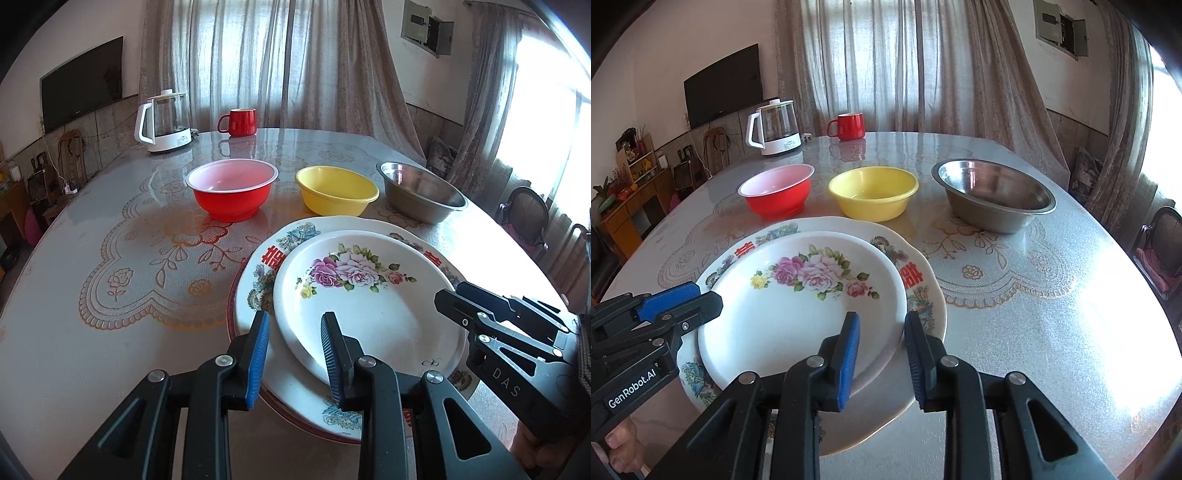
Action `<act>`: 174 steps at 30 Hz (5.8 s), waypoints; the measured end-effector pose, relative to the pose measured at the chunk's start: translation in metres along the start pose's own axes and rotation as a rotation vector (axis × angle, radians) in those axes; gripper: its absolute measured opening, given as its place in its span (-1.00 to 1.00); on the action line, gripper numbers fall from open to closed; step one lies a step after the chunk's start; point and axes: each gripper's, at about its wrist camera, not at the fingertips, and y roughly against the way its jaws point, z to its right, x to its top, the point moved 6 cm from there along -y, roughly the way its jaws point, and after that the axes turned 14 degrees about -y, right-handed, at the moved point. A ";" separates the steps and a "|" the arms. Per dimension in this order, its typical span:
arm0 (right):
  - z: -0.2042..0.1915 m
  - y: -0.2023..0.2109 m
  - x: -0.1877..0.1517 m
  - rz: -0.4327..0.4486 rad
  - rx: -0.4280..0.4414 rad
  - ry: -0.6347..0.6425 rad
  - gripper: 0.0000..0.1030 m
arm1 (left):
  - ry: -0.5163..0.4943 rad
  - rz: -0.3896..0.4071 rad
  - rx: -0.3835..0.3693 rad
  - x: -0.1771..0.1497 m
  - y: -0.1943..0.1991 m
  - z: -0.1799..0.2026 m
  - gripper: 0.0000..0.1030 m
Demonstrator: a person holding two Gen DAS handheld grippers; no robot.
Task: Organize plates and bowls
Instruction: 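Lower the pink-rose plate onto the red-character plate stack with the left gripper, then open the left gripper and release the pink-rose plate on the stack, then move the right gripper to the steel bowl and close on its rim, then lift the steel bowl with the right gripper and set it beside the yellow bowl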
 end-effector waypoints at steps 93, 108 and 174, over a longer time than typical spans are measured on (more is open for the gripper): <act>0.113 -0.016 0.048 -0.049 0.049 -0.406 -0.23 | -0.098 -0.050 -0.135 0.077 -0.028 0.041 -0.34; 0.150 -0.040 0.113 0.034 0.020 -0.508 -0.23 | -0.092 -0.074 -0.310 0.148 -0.088 0.079 -0.45; 0.207 -0.069 0.111 -0.047 0.094 -0.745 -0.35 | 0.120 -0.188 -0.378 0.167 -0.170 0.113 -0.53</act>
